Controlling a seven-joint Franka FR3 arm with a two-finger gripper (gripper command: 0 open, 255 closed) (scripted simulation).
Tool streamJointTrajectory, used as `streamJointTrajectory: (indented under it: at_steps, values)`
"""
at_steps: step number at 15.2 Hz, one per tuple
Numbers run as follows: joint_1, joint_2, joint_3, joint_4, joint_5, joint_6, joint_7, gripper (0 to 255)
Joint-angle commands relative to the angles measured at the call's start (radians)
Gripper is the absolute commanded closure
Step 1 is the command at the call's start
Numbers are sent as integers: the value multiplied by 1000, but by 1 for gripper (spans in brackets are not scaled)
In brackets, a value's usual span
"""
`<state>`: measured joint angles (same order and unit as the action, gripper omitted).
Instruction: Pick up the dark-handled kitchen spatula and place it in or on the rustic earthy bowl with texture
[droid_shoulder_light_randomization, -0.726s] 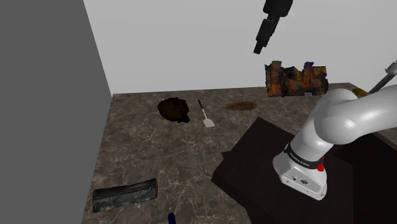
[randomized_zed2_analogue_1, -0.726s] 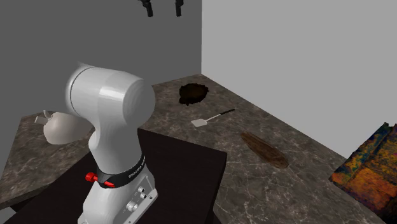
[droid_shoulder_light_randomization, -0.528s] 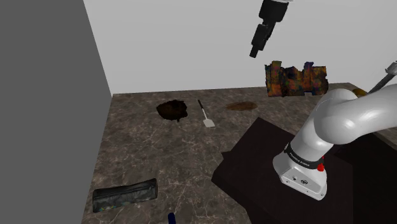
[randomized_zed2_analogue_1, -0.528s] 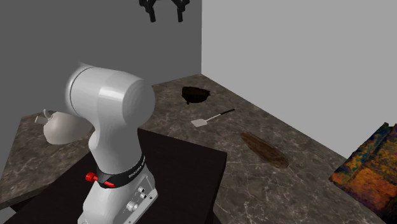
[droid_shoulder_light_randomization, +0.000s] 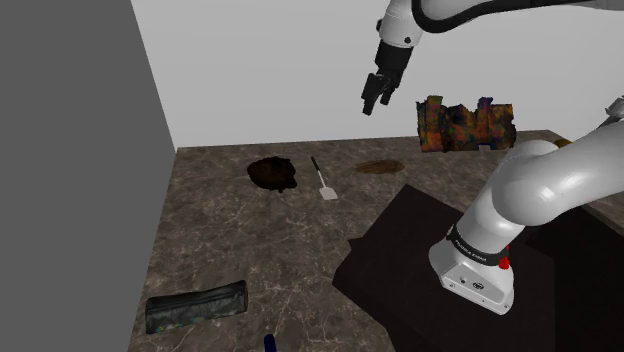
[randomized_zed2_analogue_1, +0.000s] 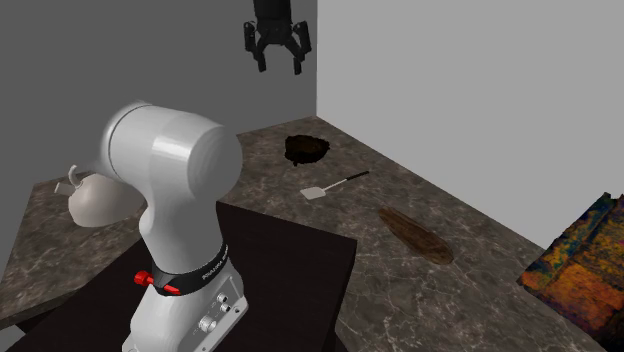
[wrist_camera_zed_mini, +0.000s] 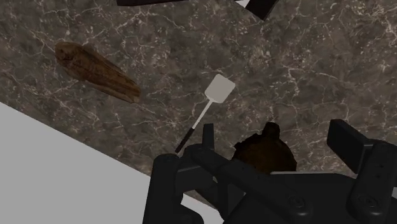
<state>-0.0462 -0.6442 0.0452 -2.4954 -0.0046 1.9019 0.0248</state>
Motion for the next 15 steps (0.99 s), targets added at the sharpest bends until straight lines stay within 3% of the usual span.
streamJointTrajectory:
  at_steps: [1,8,15]
  values:
    - [-12,51,6,-24,1,79,33,0]
    - [-56,279,19,-50,-6,333,141,0]
    - [-98,548,21,-6,-35,559,257,0]
